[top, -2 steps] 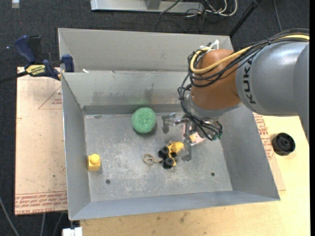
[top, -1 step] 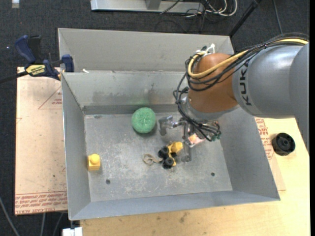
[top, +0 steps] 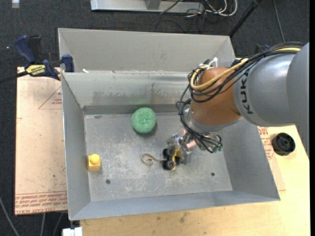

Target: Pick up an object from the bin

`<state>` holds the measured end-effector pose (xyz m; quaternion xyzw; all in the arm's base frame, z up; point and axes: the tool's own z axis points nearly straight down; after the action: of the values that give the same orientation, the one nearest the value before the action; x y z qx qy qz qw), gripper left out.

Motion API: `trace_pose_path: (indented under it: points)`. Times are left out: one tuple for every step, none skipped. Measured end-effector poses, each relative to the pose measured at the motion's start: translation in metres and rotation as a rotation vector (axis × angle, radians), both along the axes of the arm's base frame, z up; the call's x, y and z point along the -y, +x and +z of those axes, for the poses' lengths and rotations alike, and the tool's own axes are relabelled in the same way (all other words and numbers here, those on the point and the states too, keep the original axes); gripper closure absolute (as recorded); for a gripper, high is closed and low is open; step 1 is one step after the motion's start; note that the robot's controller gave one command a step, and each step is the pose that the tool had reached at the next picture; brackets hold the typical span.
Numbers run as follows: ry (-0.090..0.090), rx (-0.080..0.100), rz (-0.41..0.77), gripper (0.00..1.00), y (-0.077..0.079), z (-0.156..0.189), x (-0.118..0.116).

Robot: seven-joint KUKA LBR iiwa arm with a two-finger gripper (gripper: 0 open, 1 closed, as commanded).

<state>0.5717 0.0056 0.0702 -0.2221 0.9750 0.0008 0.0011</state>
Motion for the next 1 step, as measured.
trace_pose_path:
  points:
    - [0.000,0.000,0.001,1.00,0.0000,0.0000,-0.0001]
